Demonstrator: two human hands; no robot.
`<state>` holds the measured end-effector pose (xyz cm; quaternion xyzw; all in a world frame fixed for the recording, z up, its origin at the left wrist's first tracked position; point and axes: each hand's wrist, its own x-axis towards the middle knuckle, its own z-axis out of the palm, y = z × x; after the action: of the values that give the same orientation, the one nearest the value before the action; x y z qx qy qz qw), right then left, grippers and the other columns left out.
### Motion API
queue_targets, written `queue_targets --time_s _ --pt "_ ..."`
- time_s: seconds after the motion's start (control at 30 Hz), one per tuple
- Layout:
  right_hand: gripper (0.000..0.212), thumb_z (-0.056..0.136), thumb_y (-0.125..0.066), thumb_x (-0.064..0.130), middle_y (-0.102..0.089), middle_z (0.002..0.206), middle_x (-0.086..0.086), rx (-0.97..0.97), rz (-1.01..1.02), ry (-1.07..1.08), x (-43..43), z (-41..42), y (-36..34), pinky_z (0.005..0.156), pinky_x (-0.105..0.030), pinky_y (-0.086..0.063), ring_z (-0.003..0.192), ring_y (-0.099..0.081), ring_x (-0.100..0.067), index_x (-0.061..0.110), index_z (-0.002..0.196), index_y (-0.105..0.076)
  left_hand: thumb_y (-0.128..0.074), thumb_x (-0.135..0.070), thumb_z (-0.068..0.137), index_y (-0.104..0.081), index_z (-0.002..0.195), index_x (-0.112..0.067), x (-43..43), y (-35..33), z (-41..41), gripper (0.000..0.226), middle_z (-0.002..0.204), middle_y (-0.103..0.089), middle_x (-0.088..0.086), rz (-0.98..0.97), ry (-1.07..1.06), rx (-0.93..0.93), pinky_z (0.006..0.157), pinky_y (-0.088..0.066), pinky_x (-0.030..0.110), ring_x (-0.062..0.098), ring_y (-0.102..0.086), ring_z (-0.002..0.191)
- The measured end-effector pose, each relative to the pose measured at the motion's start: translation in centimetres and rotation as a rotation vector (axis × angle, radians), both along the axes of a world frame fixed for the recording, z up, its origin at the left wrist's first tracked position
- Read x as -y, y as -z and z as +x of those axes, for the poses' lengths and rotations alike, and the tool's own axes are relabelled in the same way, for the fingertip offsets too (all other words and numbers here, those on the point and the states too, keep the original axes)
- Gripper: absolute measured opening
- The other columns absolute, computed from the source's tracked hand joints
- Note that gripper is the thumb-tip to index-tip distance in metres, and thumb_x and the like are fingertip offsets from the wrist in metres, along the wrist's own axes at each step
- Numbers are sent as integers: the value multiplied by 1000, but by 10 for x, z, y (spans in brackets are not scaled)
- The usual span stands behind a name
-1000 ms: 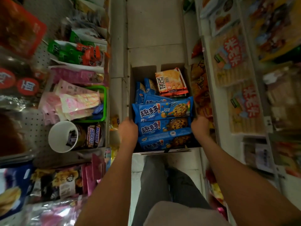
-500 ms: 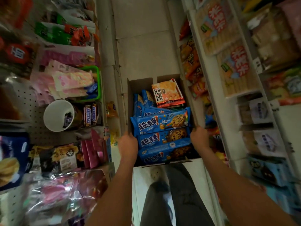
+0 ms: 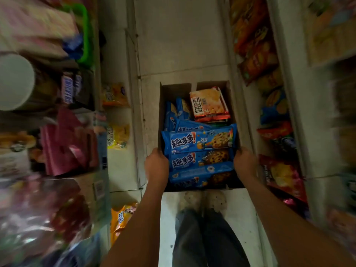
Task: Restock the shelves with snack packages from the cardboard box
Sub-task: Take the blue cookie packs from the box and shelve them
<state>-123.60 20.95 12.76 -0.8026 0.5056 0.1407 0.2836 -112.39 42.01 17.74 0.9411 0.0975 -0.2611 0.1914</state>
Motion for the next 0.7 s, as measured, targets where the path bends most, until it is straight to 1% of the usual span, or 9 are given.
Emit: queue_targets --time_s 0.07,0.2,0.27,0.33,0.43,0.5,0.63,0.7 --pt "27 97 -38 4 -63 101 -30 47 -15 21 1 -5 39 67 -31 -36 92 -60 -40 -12 101 -59 -37 -13 99 -59 111 4 1 39 -8 30 100 -64 27 -10 -15 23 71 -46 37 37 -62 90" --pt "27 97 -37 5 -63 98 -29 120 19 82 0 -9 105 65 -30 -35 89 -59 -39 -10 96 -60 -39 -11 98 -59 108 5 1 107 -16 28 97 -65 28 -24 -16 76 70 -46 38 38 -62 86" --pt "26 97 -37 6 -62 94 -28 155 43 92 -1 -9 133 65 -30 -36 81 -57 -34 -2 86 -59 -39 -11 98 -59 109 5 -1 136 -22 28 97 -65 28 -16 -33 92 68 -42 35 38 -61 87" --pt "25 98 -37 6 -59 84 -22 184 56 87 -4 -6 153 64 -28 -34 75 -50 -25 5 79 -53 -39 -11 99 -59 108 5 -6 159 -25 28 97 -65 28 -22 -66 97 67 -40 34 39 -61 88" --pt "26 98 -35 6 -51 79 -12 207 80 73 -10 -7 176 63 -27 -34 74 -47 -22 3 84 -56 -39 -14 99 -60 107 3 -16 186 -35 28 97 -65 28 -31 -111 106 69 -43 34 38 -61 87" --pt "25 98 -35 6 -52 79 -12 225 98 67 -16 -12 188 63 -27 -34 74 -47 -22 3 85 -56 -39 -16 100 -60 108 1 -22 197 -43 29 97 -65 27 -31 -141 106 69 -41 31 37 -62 88" --pt "27 99 -36 8 -59 83 -18 266 125 93 -33 -26 209 64 -27 -36 73 -49 -22 -4 94 -60 -38 -17 100 -59 108 -1 -32 214 -50 27 96 -65 24 -12 -141 101 67 -35 26 36 -61 88" --pt "26 99 -36 8 -56 80 -14 262 127 107 -40 -29 214 63 -27 -34 71 -48 -20 -1 91 -59 -38 -16 100 -59 110 -1 -35 217 -49 27 96 -65 24 -15 -129 103 67 -33 26 36 -61 89"
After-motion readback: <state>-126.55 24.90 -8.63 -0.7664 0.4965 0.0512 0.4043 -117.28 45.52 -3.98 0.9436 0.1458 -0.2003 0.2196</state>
